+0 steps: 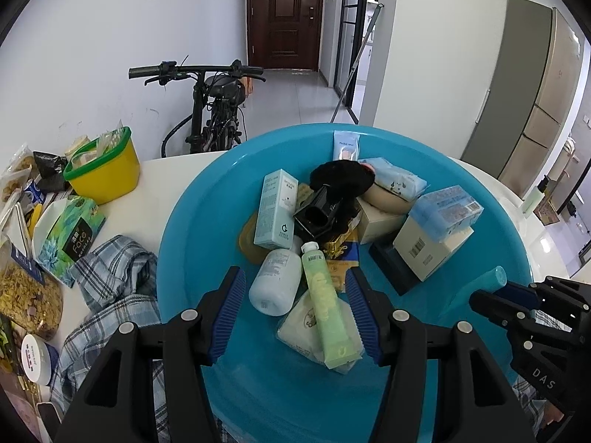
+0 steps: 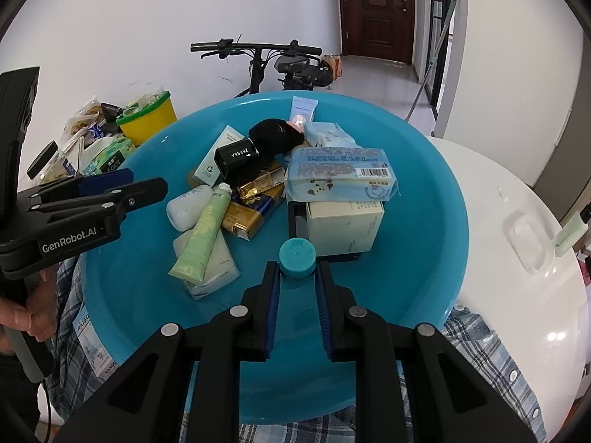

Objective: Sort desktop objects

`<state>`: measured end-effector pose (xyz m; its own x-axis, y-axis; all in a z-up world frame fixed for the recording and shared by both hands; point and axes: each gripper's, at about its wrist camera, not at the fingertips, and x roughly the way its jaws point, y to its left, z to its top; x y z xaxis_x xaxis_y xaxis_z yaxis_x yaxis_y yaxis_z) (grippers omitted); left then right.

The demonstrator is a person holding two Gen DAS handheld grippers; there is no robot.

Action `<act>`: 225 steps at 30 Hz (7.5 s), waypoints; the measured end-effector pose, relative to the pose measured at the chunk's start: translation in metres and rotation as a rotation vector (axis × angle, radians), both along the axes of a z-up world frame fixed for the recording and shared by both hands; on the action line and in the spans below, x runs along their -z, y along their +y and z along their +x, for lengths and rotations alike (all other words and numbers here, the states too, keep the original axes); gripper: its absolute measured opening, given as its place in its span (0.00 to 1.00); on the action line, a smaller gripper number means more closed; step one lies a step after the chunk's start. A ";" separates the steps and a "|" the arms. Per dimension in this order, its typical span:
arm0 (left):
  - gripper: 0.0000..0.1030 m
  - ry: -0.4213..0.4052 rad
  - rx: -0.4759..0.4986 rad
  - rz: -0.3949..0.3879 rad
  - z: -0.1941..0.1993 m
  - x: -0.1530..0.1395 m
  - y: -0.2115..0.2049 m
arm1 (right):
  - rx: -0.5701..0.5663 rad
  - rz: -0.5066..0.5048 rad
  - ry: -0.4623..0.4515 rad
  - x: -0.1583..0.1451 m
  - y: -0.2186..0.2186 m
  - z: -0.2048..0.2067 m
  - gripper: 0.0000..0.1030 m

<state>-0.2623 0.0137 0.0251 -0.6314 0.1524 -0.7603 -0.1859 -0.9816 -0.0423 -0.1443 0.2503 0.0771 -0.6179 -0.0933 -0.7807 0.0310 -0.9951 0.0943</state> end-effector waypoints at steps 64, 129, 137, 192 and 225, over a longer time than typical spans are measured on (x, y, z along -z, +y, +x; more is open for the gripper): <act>1.00 0.541 0.019 0.059 0.111 -0.093 -0.019 | 0.143 0.054 0.508 -0.084 0.008 0.082 1.00; 1.00 0.594 0.106 0.098 0.276 -0.053 -0.025 | 0.076 0.035 0.625 -0.075 -0.016 0.222 1.00; 1.00 0.562 0.110 0.156 0.268 -0.030 -0.025 | 0.092 0.043 0.633 -0.051 -0.012 0.223 1.00; 1.00 0.571 -0.057 0.119 0.243 0.032 -0.047 | 0.147 0.106 0.605 0.018 -0.003 0.203 1.00; 1.00 0.541 -0.081 0.112 0.237 0.035 -0.049 | 0.165 0.097 0.590 0.018 0.001 0.201 1.00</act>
